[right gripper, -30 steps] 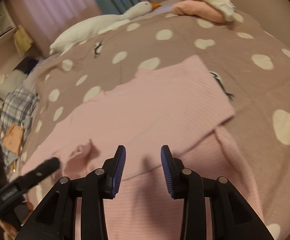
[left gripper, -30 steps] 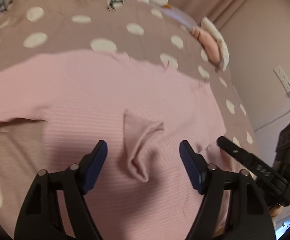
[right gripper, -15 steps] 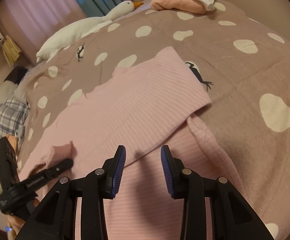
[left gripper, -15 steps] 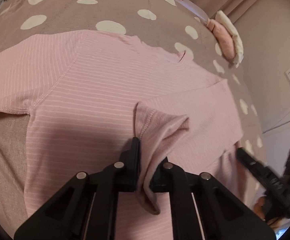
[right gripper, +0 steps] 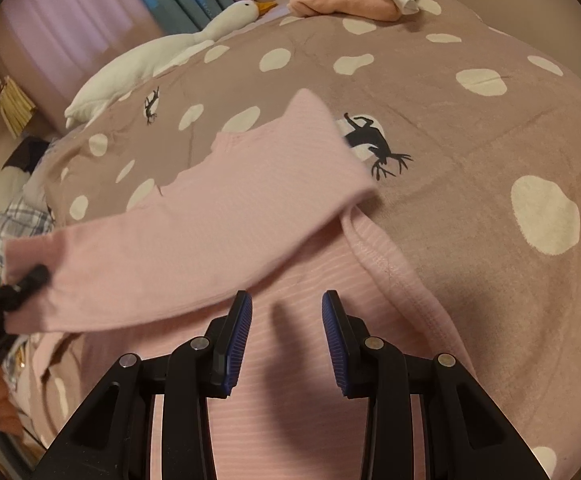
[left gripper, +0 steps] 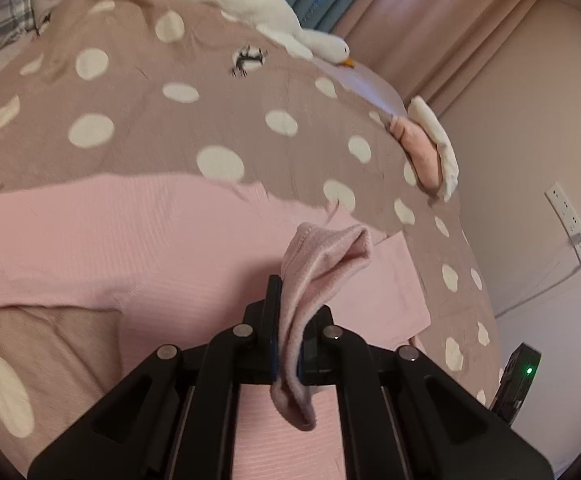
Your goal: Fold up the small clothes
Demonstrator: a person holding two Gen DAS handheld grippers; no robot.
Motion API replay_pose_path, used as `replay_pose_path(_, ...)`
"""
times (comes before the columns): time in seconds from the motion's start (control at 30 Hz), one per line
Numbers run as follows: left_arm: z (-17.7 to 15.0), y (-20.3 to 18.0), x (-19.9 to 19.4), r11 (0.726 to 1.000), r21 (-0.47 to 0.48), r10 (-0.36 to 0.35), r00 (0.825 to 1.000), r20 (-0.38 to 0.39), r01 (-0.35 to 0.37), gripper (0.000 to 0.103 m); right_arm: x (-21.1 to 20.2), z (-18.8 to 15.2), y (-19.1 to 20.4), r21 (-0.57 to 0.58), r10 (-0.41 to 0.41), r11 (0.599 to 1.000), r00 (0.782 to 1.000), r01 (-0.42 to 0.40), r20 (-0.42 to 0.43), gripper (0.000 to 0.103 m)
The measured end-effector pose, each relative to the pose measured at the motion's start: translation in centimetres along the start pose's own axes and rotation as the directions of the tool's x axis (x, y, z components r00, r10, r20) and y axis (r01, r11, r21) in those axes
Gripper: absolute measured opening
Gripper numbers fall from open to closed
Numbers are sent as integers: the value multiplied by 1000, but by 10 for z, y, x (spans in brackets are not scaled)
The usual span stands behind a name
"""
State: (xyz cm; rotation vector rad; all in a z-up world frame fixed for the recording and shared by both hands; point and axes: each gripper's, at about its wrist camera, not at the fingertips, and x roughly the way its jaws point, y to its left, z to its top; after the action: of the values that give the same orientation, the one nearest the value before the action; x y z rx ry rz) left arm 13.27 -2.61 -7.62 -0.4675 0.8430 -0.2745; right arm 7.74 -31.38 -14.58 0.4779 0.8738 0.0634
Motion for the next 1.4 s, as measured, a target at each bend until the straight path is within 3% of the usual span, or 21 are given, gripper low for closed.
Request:
replay_pose_path(0.43,10,22,-21,999,-31,24,999,45,-23,5,2,0,4,-9,-4,1000,1000,4,-9,36)
replay_pose_path(0.83,11,50,-25,996,-60,61,997,39,-59,5,5,0,6,-16,-10,1000,1000,10,-16,36)
replay_pose_path(1.4,-11,93,16,977,-110,175,980,-94,-185,6,7,0,6,-12,-20,1000,999,20,-25,36)
